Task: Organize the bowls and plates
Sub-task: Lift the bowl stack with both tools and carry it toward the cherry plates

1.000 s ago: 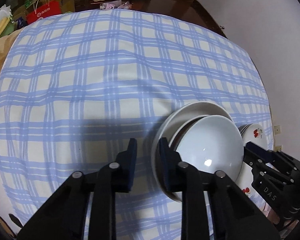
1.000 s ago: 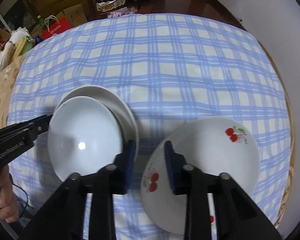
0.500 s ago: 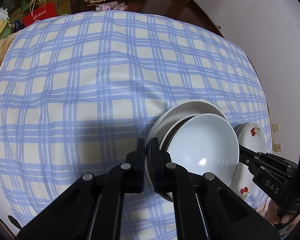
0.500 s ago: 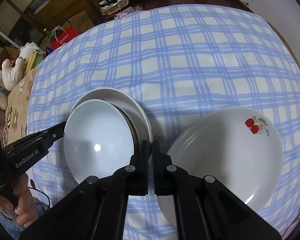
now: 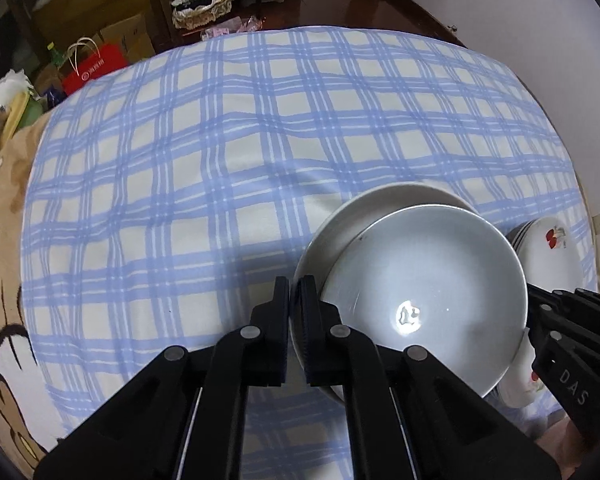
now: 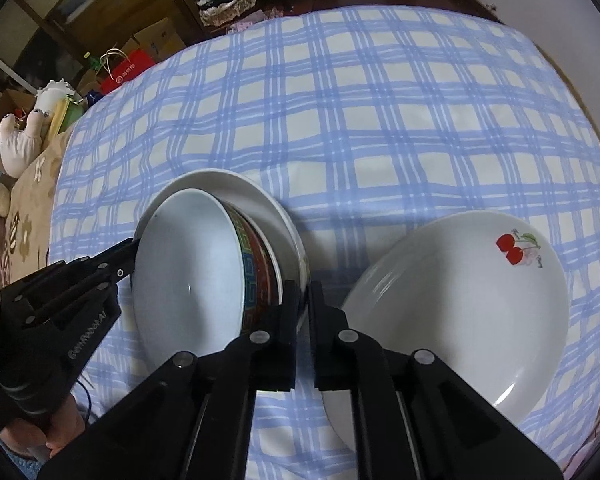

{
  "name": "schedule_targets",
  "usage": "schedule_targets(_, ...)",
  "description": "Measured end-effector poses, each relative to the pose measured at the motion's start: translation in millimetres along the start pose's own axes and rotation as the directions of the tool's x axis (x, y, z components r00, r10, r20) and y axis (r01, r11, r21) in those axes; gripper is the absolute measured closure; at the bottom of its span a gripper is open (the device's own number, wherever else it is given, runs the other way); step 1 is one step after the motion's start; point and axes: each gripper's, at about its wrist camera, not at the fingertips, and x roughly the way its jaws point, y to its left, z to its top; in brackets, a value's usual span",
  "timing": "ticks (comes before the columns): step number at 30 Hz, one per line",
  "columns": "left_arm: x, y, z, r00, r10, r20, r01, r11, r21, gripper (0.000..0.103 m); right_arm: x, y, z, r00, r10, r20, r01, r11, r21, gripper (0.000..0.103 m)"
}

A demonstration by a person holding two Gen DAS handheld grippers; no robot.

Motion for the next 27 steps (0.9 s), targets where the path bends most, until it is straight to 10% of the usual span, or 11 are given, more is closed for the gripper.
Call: schedule_targets(27, 6, 17, 1, 0.996, -0.091, 0.005, 0.091, 0.994, -0.067, 0.098, 2, -10, -4, 0.999, 0.032, 0.038, -0.035, 0.996, 0.078, 0.095)
